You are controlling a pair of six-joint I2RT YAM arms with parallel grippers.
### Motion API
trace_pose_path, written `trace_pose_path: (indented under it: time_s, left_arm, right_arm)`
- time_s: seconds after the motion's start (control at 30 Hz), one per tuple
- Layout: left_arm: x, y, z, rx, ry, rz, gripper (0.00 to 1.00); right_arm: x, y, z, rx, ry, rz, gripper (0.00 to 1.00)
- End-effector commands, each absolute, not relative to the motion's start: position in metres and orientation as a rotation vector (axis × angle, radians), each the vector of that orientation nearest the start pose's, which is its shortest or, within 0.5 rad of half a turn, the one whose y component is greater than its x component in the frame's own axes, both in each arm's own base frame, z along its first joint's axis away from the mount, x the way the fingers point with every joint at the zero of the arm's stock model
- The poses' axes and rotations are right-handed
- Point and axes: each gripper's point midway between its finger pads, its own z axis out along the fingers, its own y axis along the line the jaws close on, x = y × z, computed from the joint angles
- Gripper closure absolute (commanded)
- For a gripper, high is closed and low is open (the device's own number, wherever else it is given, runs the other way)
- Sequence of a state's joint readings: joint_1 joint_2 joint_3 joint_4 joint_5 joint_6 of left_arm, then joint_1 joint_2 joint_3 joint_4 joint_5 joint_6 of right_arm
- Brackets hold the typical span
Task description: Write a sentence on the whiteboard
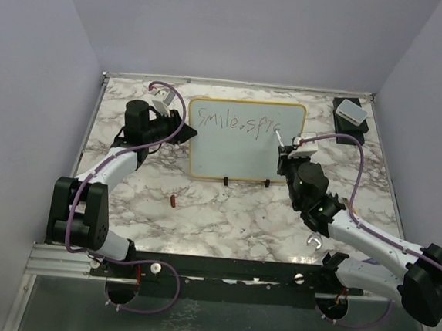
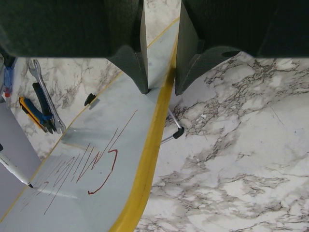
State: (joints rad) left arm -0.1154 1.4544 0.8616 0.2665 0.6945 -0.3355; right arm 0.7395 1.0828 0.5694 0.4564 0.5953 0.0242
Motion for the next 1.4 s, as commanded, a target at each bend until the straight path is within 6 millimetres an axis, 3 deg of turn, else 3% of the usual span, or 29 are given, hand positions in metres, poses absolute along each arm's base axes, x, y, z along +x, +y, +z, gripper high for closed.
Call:
trace_pose_path:
  time_s: [0.0,0.3,0.77,1.07,1.37]
  left_arm:
    - [0.387,-0.171,0.198,0.305,1.876,-0.957,0.73]
    - [0.387,-0.172,0.198,0.306,1.876,-0.957,0.73]
    - [0.387,-0.171,0.198,0.304,1.876,-0.956,0.73]
    - [0.387,-0.171,0.199,0.305,1.875,-0.955,0.73]
    - [0.388,-0.171,0.197,0.302,1.879,-0.954,0.73]
  right_arm:
    - [0.332,0.176,0.236,-0.145,1.585,0.139,0.99]
    - [0.329,0.178,0.223,-0.161,1.621,0.150,0.99]
    - [0.323,0.163,0.196,-0.090,1.708,0.108,0.99]
    - [0.323,0.151,0.202,-0.039,1.694,0.059,0.99]
    - [0.313,0.155,0.223,-0.093,1.617,0.139,0.99]
